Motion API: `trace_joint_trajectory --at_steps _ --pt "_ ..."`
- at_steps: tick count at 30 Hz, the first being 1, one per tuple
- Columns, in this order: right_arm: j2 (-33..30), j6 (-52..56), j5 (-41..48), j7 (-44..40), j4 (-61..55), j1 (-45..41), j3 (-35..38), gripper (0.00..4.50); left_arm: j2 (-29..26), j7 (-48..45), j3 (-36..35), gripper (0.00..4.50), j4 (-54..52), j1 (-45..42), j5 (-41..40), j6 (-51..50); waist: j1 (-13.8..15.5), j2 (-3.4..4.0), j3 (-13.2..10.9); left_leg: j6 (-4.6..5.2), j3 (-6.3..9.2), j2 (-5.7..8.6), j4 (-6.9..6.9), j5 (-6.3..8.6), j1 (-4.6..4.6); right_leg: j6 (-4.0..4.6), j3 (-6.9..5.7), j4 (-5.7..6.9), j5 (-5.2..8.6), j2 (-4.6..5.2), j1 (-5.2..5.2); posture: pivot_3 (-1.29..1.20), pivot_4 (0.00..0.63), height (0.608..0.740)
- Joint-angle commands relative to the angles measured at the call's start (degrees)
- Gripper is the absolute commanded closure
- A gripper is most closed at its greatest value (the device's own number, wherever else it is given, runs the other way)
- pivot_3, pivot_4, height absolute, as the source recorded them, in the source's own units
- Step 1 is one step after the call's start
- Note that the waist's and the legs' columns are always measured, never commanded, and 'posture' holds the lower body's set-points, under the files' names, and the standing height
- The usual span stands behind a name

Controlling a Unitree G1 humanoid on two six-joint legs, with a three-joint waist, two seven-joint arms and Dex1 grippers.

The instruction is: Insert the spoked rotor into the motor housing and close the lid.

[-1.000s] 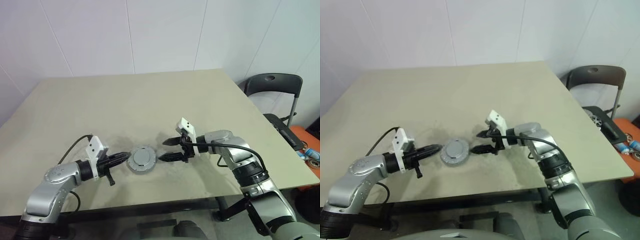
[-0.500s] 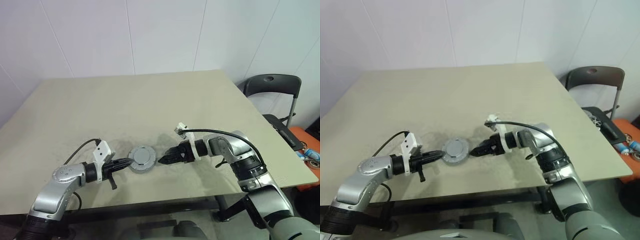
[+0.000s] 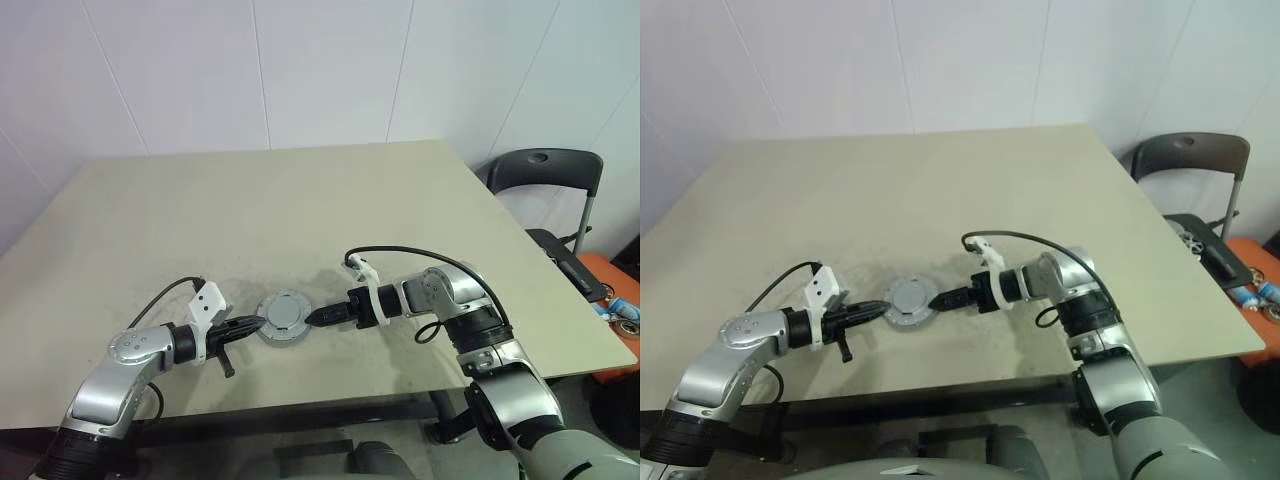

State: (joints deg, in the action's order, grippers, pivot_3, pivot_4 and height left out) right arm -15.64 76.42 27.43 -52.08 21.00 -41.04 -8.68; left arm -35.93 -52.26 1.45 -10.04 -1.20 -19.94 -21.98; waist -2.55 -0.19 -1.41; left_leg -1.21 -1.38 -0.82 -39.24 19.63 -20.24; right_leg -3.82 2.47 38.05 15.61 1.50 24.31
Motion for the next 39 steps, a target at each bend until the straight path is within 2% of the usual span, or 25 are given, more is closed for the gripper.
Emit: trace_joint_trajectory --at_steps 1,17,21,30,31,39 --pt "2.22 1.17 2.45 1.72 2.21 -2.49 4.42 0.03 -0.28 -0.08 0.31 4.5 -0.51 -0.63 0.4 0.29 -0.03 0.0 0.0 0.0 0.0 0.0 0.0 0.0 0.01 0.0 0.0 0.0 0.0 -0.01 0.0 0.0 0.0 0.74" --pt "9.67 5.12 5.86 9.57 7.74 -2.59 14.7 0.03 -0.39 -0.14 -0.05 4.5 -0.9 -0.63 0.0 -0.16 -0.14 0.01 0.0 0.0 0.0 -0.03 0.01 0.0 0.0 0.0 0.02 0.02 0.0 0.01 0.01 0.0 0.0 0.74" --pt "10.64 5.85 6.16 10.92 8.57 -2.31 16.48 1.21 -0.2 -0.05 -0.04 4.5 -0.75 -0.75 -0.08 -0.21 -0.22 0.01 0.0 0.0 0.0 -0.03 0.01 0.0 0.0 -0.01 0.02 0.02 0.0 0.01 0.02 0.0 0.0 0.74" --pt "12.15 6.36 6.49 12.33 8.04 -1.12 17.24 4.35 0.32 0.19 -0.05 4.5 -0.47 -0.9 -0.15 -0.1 -1.02 0.03 0.01 0.0 0.0 -0.04 0.02 0.0 0.0 -0.01 0.02 0.02 0.0 0.0 0.02 0.0 0.0 0.74" --pt "12.23 6.6 6.67 12.33 7.81 -1.0 17.21 4.49 0.38 0.18 -0.09 4.5 -0.43 -0.93 -0.14 -0.1 -1.13 0.04 0.01 0.0 0.0 -0.04 0.02 0.0 0.0 -0.01 0.02 0.03 0.0 0.0 0.01 0.0 0.0 0.74" --pt "11.84 7.28 7.39 11.84 6.17 -0.29 15.96 4.49 0.69 0.13 -0.13 4.5 -0.44 -0.88 -0.14 -0.11 -1.3 0.03 0.02 0.0 0.0 -0.01 0.0 -0.01 0.06 -0.06 0.02 0.03 -0.03 0.02 -0.07 0.0 0.0 0.74"
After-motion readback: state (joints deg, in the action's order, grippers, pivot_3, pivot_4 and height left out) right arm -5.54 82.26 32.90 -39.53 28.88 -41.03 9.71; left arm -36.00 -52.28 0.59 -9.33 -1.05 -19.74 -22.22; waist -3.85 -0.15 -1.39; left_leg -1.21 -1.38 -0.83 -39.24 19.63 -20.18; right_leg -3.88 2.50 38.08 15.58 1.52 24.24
